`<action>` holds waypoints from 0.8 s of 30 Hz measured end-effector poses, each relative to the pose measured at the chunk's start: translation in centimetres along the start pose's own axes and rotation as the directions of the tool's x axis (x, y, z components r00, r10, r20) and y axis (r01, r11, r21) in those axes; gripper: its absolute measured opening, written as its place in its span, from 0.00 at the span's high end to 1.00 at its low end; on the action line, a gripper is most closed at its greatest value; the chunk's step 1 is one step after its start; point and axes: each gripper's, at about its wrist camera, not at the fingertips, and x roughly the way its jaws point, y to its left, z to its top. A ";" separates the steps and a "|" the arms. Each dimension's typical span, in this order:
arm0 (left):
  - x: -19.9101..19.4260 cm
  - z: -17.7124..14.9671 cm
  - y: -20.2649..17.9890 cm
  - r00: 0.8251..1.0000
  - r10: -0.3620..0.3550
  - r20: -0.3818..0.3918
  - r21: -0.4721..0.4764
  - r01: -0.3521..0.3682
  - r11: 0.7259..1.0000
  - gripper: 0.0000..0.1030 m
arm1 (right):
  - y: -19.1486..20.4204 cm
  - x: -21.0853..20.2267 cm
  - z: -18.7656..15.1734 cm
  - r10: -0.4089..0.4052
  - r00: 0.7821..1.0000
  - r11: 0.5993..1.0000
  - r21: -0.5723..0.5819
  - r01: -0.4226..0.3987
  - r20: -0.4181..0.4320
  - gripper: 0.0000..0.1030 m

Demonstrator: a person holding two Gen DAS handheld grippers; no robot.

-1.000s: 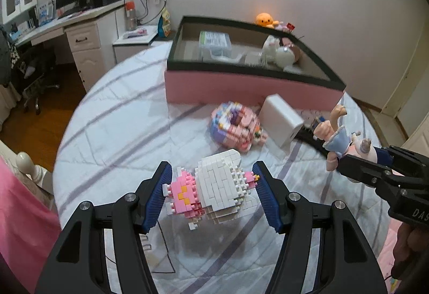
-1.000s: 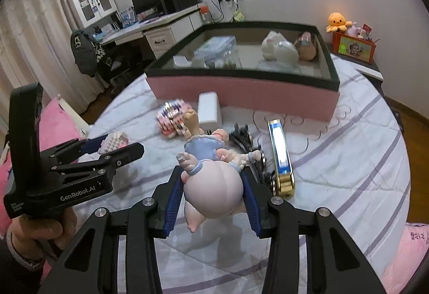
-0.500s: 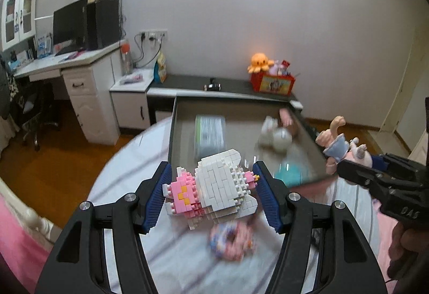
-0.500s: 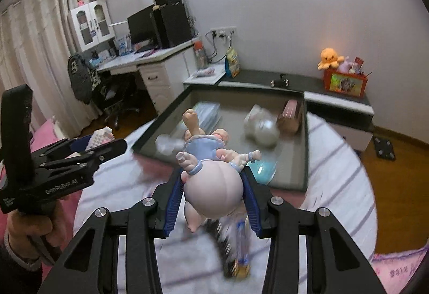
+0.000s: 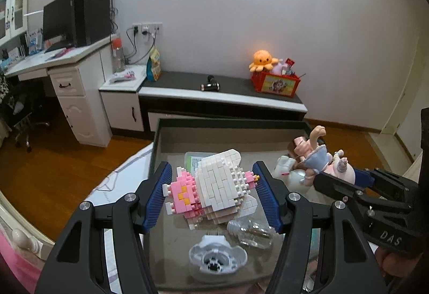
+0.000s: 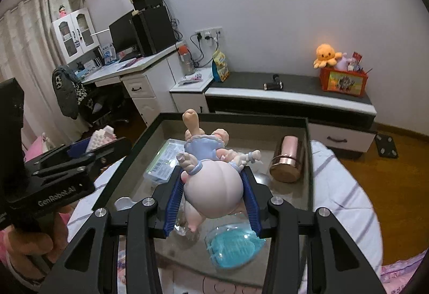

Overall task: Organize rigid objects
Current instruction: 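Carry the block figure and pig doll into the pink box and release both, then withdraw both tools from the box toward the remaining items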

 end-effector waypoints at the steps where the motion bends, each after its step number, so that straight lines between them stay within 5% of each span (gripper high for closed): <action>1: 0.5 -0.1 0.0 1.000 0.000 -0.009 0.001 0.000 1.000 0.38 | -0.1 0.4 -0.1 0.001 1.000 1.000 0.005 -0.001 -0.008 0.58; 5: 2.6 -0.5 -0.2 0.998 0.013 -0.056 0.010 -0.012 1.000 0.36 | -1.1 2.1 -0.9 -0.001 0.999 0.999 0.039 0.003 -0.045 0.57; 7: 3.0 -0.6 -0.2 0.998 0.029 -0.062 0.010 -0.028 1.000 0.25 | -1.6 2.3 -1.0 0.001 0.999 0.998 0.055 0.002 -0.050 0.53; 10: 2.1 -0.7 0.1 0.999 0.040 -0.026 -0.002 -0.040 0.999 0.10 | -2.0 1.8 -1.1 0.005 1.000 0.997 0.072 -0.003 -0.027 0.20; 14: 0.1 -0.9 0.4 0.998 0.064 0.020 -0.009 -0.064 0.998 0.01 | -1.9 0.4 -1.0 -0.019 1.000 0.996 0.083 0.019 -0.005 0.14; 15: -0.6 -1.0 0.4 0.997 0.068 0.034 -0.011 -0.068 0.998 0.01 | -1.8 0.0 -1.1 -0.032 0.999 0.996 0.087 0.032 -0.002 0.02; 24: -6.2 -2.8 1.1 0.994 0.073 0.087 -0.027 -0.071 0.997 0.00 | -0.4 -3.7 -1.6 -0.060 0.997 0.994 0.098 0.055 0.046 0.00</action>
